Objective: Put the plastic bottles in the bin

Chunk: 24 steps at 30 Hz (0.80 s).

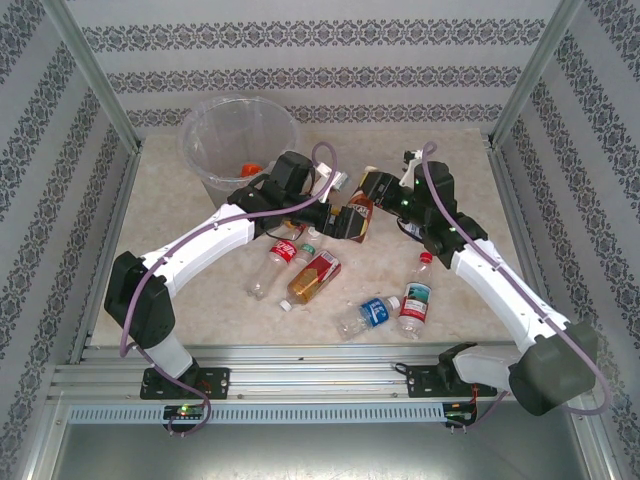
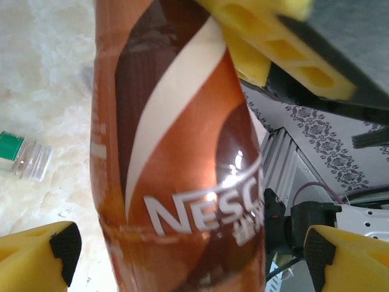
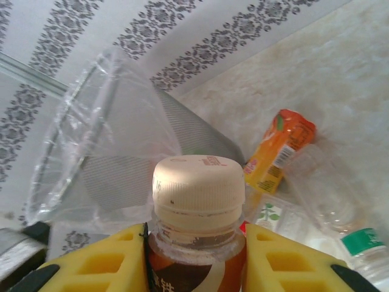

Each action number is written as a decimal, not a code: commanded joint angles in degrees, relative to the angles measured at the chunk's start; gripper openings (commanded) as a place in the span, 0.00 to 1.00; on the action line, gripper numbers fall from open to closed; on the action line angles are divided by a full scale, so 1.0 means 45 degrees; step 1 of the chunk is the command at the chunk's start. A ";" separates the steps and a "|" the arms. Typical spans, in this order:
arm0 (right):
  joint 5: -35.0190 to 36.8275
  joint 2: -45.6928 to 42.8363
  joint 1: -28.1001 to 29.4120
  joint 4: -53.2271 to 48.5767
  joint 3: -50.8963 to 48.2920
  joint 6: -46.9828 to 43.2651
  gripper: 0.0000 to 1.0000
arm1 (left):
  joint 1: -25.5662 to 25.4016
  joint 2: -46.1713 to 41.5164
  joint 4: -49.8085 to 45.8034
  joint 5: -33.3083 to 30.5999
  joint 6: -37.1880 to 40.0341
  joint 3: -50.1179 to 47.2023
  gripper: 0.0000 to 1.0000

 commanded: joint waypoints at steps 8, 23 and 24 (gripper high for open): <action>-0.0365 -0.0514 0.0113 0.0752 0.0275 0.0398 0.36 | -0.0219 0.0173 0.0736 0.0654 -0.0265 -0.0071 0.69; -0.1616 -0.1441 -0.0263 0.0591 -0.0187 -0.0076 0.75 | -0.0152 -0.0527 -0.0777 -0.0533 0.1454 0.0436 0.56; -0.1845 -0.1585 -0.0328 0.0488 -0.0196 -0.0208 0.78 | -0.0105 -0.0571 -0.0821 -0.0570 0.1488 0.0470 0.56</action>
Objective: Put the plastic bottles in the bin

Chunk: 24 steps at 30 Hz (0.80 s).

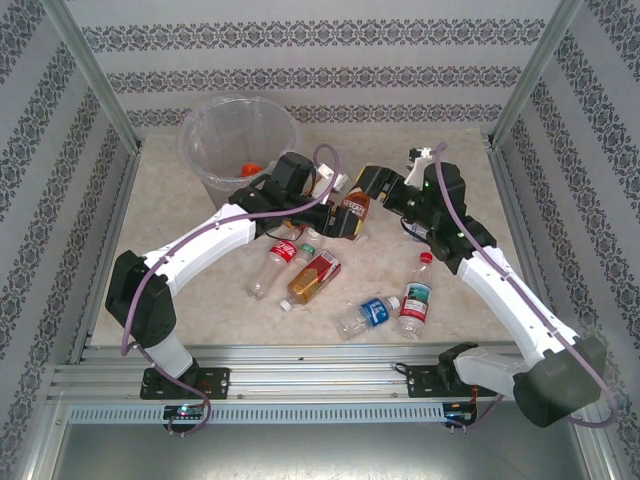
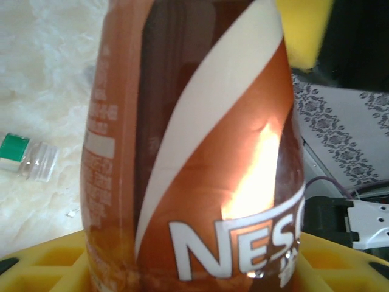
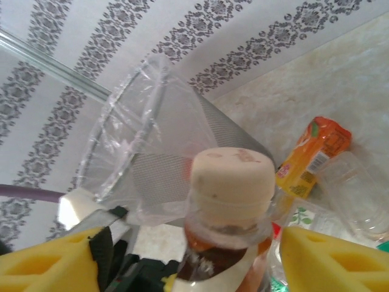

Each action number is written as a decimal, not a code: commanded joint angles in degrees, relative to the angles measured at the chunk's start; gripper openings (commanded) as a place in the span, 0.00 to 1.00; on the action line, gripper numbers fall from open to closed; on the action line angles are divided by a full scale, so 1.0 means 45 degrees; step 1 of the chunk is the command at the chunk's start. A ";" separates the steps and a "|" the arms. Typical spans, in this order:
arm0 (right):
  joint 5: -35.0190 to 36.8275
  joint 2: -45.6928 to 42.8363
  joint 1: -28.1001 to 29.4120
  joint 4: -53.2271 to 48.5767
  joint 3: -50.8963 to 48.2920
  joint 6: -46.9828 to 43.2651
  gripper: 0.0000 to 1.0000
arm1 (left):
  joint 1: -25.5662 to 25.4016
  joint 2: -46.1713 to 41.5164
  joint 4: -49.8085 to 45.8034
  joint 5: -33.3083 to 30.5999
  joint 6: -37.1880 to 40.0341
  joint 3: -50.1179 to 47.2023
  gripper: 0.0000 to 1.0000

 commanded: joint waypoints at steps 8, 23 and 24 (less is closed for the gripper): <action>-0.3330 -0.1849 -0.0429 -0.0869 0.0284 -0.2846 0.98 | -0.0041 -0.1043 -0.1572 -0.1084 0.1704 0.1106 0.56; -0.3706 -0.3562 -0.0388 -0.3888 0.2419 -0.6915 0.98 | 0.0418 -0.0636 -0.6403 -0.7150 0.3965 0.5737 0.58; -0.3635 -0.3611 -0.0364 -0.4092 0.2580 -0.7123 0.98 | 0.0553 -0.0456 -0.6818 -0.7484 0.4029 0.6239 0.58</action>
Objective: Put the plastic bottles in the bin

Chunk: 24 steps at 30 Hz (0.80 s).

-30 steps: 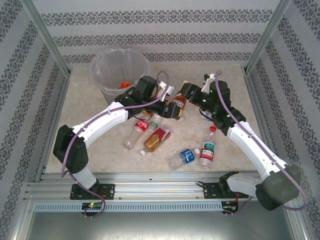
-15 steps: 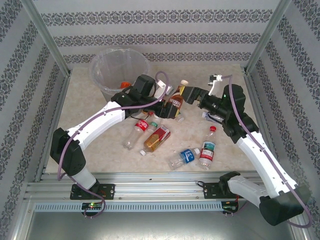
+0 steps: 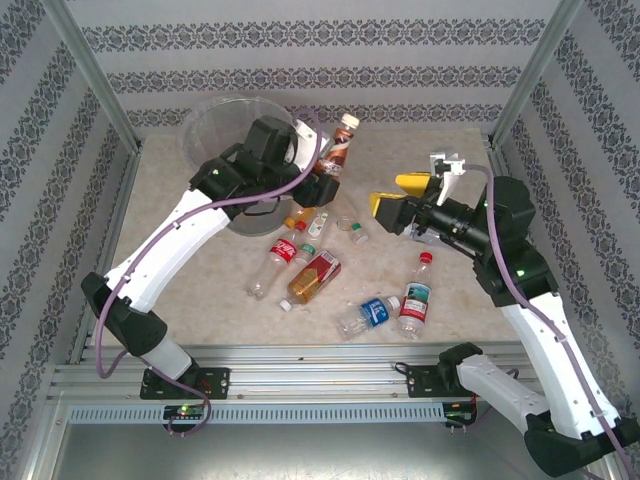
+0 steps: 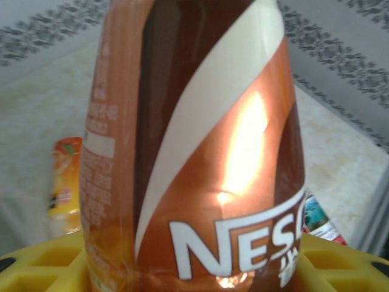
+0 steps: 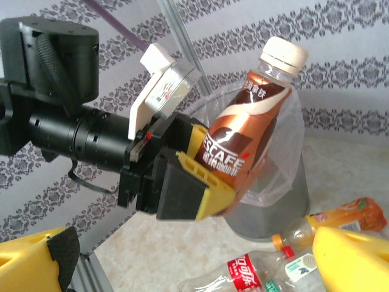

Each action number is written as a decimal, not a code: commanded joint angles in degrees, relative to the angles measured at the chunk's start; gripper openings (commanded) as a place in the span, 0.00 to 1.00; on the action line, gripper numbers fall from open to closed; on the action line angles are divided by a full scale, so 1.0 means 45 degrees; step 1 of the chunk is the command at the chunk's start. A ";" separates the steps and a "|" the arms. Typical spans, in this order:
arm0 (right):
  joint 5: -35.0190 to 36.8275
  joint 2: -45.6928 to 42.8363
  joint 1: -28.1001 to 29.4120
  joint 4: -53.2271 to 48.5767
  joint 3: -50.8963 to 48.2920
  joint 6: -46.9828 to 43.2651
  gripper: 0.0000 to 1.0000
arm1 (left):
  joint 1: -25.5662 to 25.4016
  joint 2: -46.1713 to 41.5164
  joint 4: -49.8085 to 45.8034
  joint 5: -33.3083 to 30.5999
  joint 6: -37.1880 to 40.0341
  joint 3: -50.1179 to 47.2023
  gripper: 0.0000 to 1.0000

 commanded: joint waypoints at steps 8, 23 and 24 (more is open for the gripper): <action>0.0049 -0.0482 0.0066 -0.1417 0.1158 -0.1770 0.98 | 0.2046 0.1908 -0.4097 -0.2799 0.0844 0.4309 0.59; 0.0679 -0.0249 0.0059 -0.1913 0.1253 -0.1775 0.98 | 0.4632 0.4718 -0.6344 -0.2111 0.0151 0.6739 0.61; 0.0780 -0.0178 0.0067 -0.1978 0.1258 -0.1780 0.98 | 0.4632 0.4862 -0.6382 -0.1921 0.0161 0.6738 0.62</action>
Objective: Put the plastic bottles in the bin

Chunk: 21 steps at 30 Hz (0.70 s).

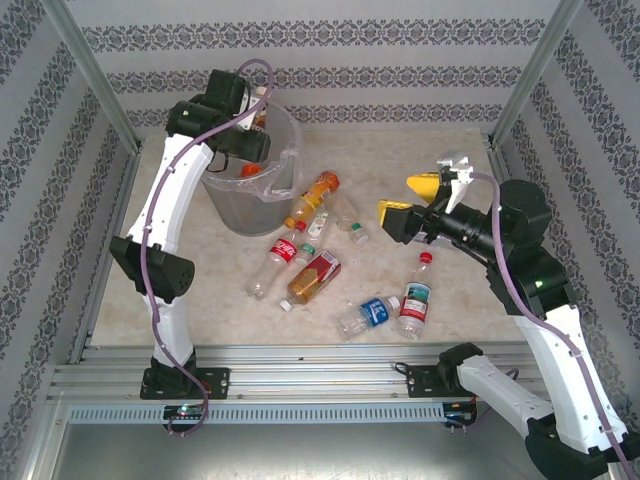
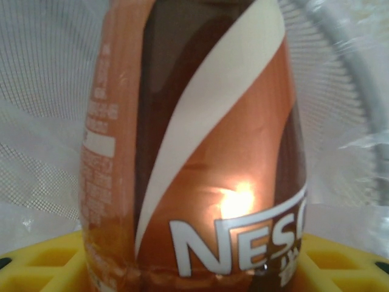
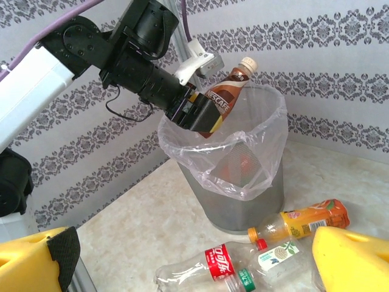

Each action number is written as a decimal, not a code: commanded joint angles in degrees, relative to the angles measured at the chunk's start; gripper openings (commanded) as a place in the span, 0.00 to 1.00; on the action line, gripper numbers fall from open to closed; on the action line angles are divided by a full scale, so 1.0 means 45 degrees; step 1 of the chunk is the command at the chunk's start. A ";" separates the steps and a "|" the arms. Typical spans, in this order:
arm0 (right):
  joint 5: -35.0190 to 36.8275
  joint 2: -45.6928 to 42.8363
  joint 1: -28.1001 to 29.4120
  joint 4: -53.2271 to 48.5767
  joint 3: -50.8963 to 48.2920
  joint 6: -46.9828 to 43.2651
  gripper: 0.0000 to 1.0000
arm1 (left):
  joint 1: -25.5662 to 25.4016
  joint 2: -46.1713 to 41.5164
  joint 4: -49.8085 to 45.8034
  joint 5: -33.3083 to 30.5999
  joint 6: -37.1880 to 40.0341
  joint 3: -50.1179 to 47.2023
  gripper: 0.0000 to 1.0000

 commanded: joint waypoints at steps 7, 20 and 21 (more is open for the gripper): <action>0.0709 0.0179 0.0076 -0.0398 0.0165 -0.0234 0.98 | 0.0029 0.1183 -0.0977 0.1010 -0.0366 0.0590 0.64; 0.1174 0.0040 0.0067 -0.0414 -0.0284 -0.0165 0.98 | 0.0033 0.1606 -0.1149 0.1524 -0.0759 0.0685 0.79; 0.1227 0.0058 0.0068 -0.0390 -0.0321 -0.0138 0.98 | 0.0043 0.1555 -0.1144 0.1502 -0.0779 0.0674 0.80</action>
